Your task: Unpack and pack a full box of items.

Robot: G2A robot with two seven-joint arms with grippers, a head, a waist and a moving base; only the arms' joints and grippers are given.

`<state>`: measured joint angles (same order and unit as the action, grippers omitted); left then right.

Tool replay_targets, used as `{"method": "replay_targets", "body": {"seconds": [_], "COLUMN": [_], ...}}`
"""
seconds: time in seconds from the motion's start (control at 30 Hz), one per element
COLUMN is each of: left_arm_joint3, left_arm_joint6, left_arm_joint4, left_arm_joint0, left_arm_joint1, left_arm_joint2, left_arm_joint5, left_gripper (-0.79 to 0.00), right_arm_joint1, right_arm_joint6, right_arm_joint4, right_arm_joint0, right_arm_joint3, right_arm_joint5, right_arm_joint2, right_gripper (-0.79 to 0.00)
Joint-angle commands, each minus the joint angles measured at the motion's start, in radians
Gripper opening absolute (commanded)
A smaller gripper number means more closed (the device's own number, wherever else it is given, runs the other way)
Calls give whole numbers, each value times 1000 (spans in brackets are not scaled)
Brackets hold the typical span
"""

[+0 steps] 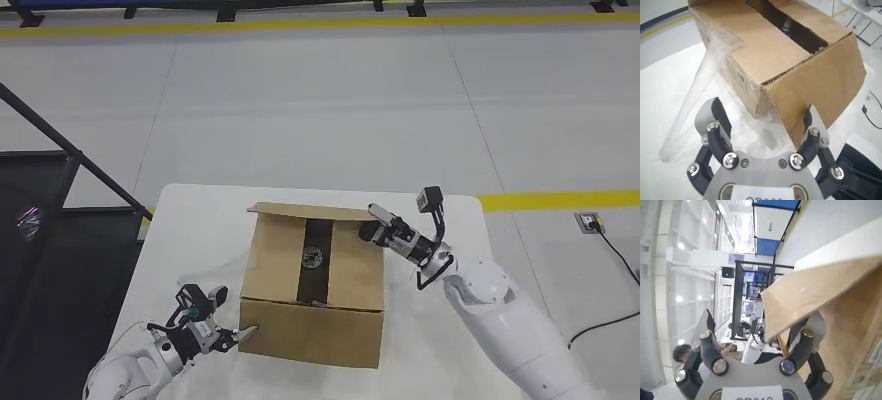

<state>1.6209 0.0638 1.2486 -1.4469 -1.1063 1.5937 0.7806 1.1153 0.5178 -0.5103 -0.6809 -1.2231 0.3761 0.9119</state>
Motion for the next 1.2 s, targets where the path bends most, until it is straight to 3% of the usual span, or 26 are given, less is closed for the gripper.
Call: {"method": "replay_targets", "body": {"seconds": [0.0,0.2,0.33,0.47,0.77,0.97,1.07,1.17], "left_arm_joint3": [0,0,0,0,0,0,3,27], "left_arm_joint6": [0,0,0,0,0,0,-4,-27], "left_arm_joint4": [0,0,0,0,0,0,-4,-36], "left_arm_joint0": [0,0,0,0,0,0,-1,-12], "left_arm_joint1": [0,0,0,0,0,0,0,0], "left_arm_joint2": [0,0,0,0,0,0,0,8], "left_arm_joint5": [0,0,0,0,0,0,-10,-31], "left_gripper": [0,0,0,0,0,0,0,0], "right_arm_joint1": [13,63,106,151,236,245,231,212], "right_arm_joint6": [-94,-332,-497,-537,-499,-521,-391,-153], "right_arm_joint4": [69,344,517,576,527,496,438,327], "right_arm_joint0": [28,134,187,230,307,295,268,238], "right_arm_joint3": [0,92,173,264,471,455,382,276], "right_arm_joint5": [1,14,-37,-98,-112,59,125,112], "right_arm_joint2": [-14,-95,-165,-222,-262,-217,-177,-139], "right_gripper": [0,0,0,0,0,0,0,0]}}
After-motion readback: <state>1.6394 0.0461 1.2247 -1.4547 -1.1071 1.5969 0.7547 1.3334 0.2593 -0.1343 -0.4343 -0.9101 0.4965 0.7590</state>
